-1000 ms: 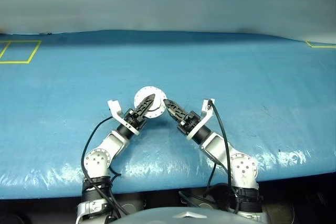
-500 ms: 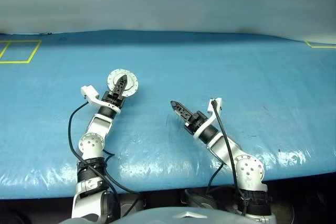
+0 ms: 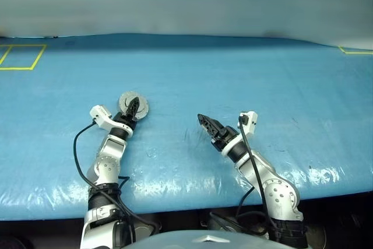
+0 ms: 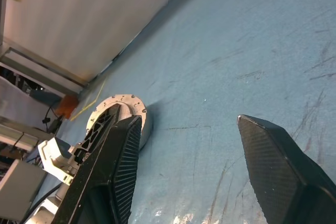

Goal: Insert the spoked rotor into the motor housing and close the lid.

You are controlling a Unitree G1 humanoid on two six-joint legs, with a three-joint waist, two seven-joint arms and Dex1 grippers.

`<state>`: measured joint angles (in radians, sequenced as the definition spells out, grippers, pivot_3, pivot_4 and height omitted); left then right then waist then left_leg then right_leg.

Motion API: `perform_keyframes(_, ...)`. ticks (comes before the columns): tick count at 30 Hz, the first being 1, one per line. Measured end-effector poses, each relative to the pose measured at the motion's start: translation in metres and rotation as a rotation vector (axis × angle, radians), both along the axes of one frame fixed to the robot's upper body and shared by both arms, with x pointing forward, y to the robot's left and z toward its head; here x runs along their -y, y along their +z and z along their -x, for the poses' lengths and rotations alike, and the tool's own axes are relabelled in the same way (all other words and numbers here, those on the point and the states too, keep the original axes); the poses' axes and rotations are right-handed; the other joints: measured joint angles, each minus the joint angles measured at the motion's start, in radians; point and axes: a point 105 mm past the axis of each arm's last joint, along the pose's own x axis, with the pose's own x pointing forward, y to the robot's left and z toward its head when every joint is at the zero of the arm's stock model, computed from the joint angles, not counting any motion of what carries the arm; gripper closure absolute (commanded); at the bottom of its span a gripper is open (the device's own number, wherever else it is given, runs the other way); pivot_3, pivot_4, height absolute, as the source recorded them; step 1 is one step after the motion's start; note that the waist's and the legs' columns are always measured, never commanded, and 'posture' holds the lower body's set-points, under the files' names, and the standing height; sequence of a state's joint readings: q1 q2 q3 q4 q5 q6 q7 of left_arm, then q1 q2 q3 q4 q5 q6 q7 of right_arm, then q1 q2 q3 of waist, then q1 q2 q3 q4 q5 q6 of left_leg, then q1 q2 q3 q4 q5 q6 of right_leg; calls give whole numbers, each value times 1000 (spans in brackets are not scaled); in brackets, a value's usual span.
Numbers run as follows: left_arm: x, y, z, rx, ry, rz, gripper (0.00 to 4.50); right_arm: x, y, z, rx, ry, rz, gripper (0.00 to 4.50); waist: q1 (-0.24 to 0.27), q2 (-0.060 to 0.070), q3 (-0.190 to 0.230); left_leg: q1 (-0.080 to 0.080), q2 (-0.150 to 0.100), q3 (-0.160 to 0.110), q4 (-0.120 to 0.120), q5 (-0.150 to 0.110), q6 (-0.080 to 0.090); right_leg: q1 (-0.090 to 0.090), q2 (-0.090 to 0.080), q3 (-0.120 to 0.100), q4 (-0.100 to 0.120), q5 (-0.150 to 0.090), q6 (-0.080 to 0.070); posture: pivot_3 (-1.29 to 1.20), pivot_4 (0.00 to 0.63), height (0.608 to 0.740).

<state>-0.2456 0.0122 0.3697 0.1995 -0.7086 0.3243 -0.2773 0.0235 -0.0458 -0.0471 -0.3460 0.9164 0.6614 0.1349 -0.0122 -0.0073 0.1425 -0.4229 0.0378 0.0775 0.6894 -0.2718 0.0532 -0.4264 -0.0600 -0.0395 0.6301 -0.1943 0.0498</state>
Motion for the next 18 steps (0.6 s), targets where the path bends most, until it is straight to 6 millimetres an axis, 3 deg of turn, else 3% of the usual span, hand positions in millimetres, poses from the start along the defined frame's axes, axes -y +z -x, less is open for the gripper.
perform_keyframes(1, 1, 1, -1, 1, 1, -9, 517, -1, 0, -1, 0, 1, 6, 1422, 0, 0, 0, 2, 0, 0, 0, 0, 0, 1, 0, 0, 0, -1, -1, 0, 150, 740)
perform_keyframes(6, -10, 2, -1, -9, 31, -48, 517, -2, -2, -2, 2, 10, 5, 1422, -6, 0, 0, 10, 7, 0, 0, 0, 0, 9, 1, 0, 1, -3, -6, 0, 150, 740)
perform_keyframes(11, -64, 2, 5, -26, 225, -139, 517, -8, -3, 0, 9, 35, 7, 1422, -5, 0, 0, 10, 7, 0, 0, 0, 0, 9, 0, 0, 1, -2, -7, 0, 150, 740)
perform_keyframes(14, -81, 8, 9, -9, 241, -187, 517, -9, -5, 1, 2, 35, 14, 1422, 0, 0, 0, 9, 6, 1, 0, 0, 0, 9, 0, 0, 0, -2, -7, 0, 150, 740)
perform_keyframes(18, -78, 13, 20, 51, 182, -230, 517, -5, -6, 0, 20, 15, 44, 1422, 2, 0, 0, 9, 6, 1, 0, -1, 1, 9, -1, 0, -2, -2, -6, 0, 150, 740)
